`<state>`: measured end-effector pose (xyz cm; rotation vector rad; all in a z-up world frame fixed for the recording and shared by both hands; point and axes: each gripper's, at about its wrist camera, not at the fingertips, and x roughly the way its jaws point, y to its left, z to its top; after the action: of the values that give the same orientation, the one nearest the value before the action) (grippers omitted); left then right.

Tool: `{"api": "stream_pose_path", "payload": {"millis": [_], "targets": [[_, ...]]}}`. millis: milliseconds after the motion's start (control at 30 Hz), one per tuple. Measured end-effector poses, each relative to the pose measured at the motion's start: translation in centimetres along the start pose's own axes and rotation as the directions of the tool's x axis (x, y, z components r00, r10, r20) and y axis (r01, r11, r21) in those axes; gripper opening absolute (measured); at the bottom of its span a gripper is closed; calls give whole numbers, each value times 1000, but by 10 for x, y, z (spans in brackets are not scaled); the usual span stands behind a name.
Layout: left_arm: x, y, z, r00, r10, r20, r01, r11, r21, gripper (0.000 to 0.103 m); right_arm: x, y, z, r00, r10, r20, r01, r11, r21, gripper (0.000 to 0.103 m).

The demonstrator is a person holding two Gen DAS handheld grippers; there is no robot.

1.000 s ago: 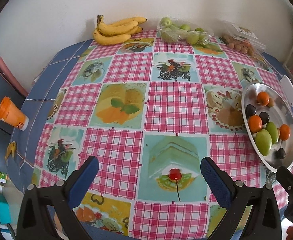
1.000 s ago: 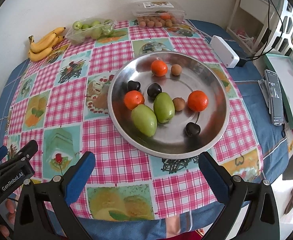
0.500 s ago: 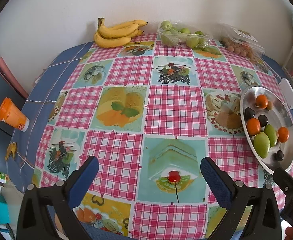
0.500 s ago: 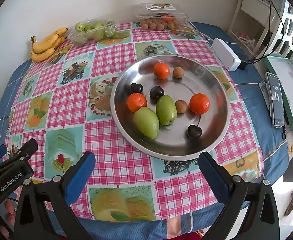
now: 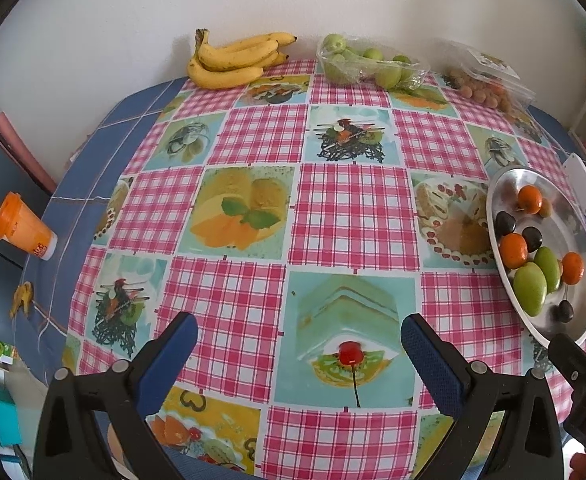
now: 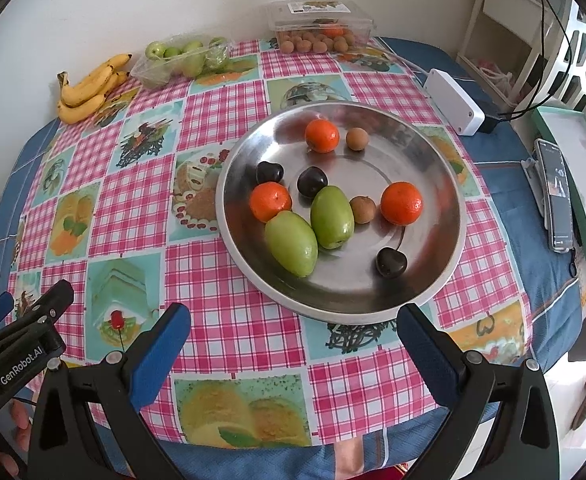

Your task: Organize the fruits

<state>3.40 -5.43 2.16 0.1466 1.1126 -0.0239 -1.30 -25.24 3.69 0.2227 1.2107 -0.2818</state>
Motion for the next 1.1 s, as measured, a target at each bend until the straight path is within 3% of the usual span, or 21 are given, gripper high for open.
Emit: {"api": "stream_pose_path", "payload": {"millis": [1100], "targets": [[22,-4,0,999,9,-38,-8,1000,9,103,19,-1,-1,1000,-5,-27,6,1000,29,103]]}}
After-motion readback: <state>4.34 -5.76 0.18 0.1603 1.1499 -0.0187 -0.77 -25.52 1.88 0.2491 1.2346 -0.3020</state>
